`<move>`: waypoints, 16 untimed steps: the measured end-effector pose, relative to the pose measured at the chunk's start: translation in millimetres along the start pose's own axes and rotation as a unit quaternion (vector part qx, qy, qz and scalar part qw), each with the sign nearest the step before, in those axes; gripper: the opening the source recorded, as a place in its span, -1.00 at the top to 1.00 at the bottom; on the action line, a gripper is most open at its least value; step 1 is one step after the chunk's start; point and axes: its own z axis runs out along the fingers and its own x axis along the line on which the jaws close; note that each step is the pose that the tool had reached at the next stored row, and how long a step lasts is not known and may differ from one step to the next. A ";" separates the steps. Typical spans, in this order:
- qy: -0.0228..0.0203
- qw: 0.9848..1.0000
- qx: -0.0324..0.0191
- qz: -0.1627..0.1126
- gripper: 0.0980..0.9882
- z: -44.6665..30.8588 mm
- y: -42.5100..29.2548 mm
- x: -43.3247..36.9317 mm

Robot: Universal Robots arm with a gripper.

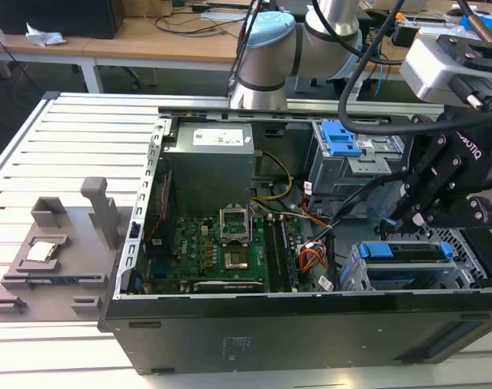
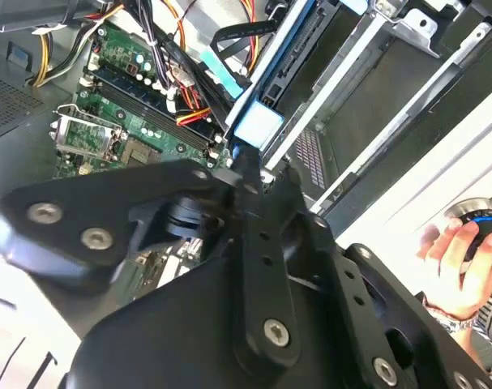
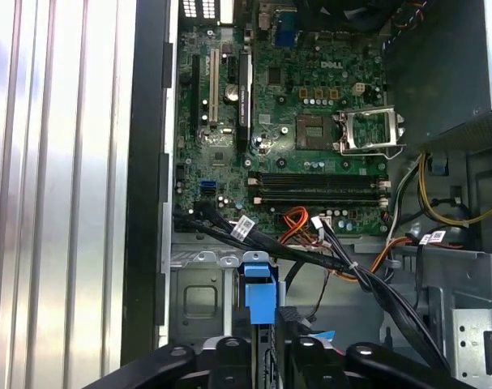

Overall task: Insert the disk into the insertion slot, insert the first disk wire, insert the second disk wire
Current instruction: 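Insert the disk into the insertion slot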

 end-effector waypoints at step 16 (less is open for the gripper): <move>0.000 1.000 0.000 0.000 0.98 -3.2 -29.6 -2.8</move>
